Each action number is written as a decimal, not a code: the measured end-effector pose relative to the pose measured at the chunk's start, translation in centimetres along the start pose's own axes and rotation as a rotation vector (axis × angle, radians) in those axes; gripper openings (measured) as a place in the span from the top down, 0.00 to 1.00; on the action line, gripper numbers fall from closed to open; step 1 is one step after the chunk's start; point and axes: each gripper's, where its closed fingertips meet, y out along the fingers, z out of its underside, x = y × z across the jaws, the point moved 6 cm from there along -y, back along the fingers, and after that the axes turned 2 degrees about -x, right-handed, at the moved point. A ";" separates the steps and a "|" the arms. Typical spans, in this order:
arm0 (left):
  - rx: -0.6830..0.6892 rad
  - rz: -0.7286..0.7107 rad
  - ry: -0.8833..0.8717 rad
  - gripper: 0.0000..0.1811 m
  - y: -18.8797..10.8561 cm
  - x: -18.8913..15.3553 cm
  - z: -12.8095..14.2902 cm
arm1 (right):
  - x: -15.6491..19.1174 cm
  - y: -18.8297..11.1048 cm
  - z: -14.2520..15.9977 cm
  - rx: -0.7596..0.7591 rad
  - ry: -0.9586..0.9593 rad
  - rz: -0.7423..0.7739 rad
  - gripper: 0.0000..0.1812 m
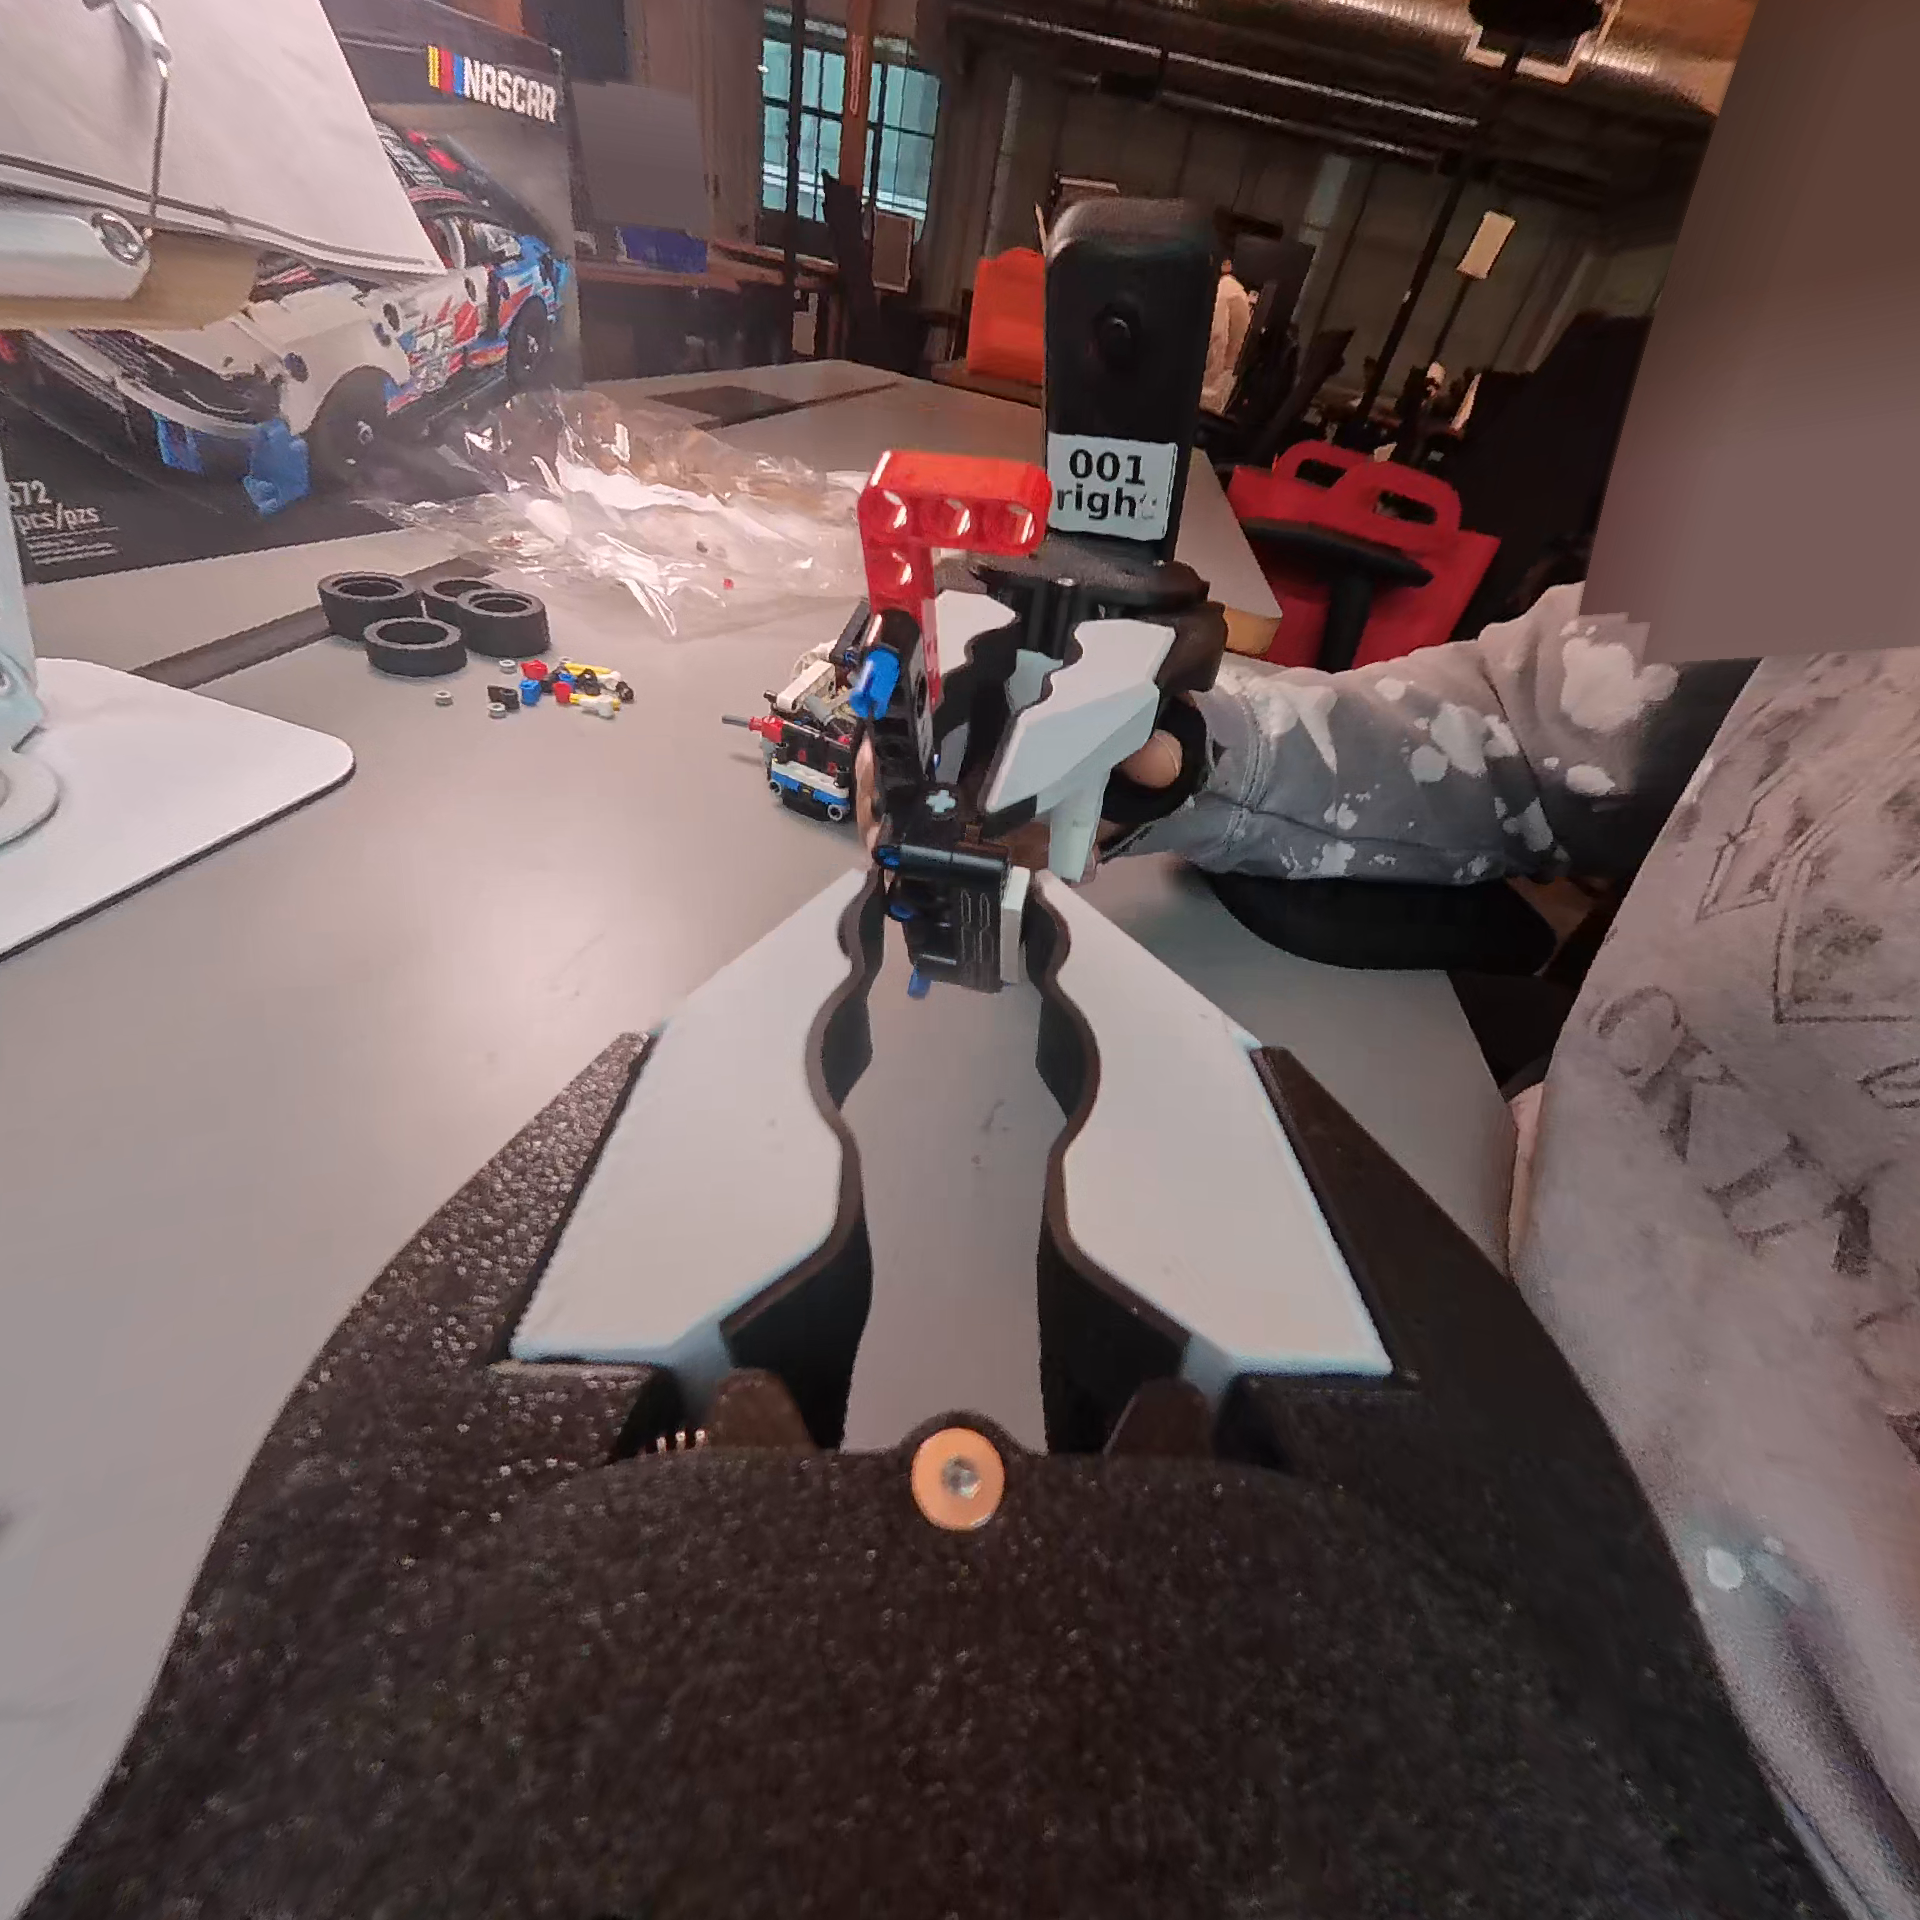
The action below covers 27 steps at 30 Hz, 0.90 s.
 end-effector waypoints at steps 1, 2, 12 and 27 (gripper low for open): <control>0.011 0.004 0.012 0.86 0.2 -0.2 0.2 | 0.0 0.0 0.1 0.015 -0.007 0.000 0.91; 0.016 0.009 0.019 0.86 0.3 -0.3 0.2 | 0.1 0.1 0.3 0.034 -0.020 0.001 0.91; 0.049 0.004 0.055 0.86 0.5 -0.7 0.6 | 0.5 0.1 0.8 0.055 -0.045 -0.028 0.98; 0.017 -0.003 0.111 0.86 0.6 -2.0 -0.4 | 1.7 0.2 0.1 0.018 -0.074 -0.048 0.98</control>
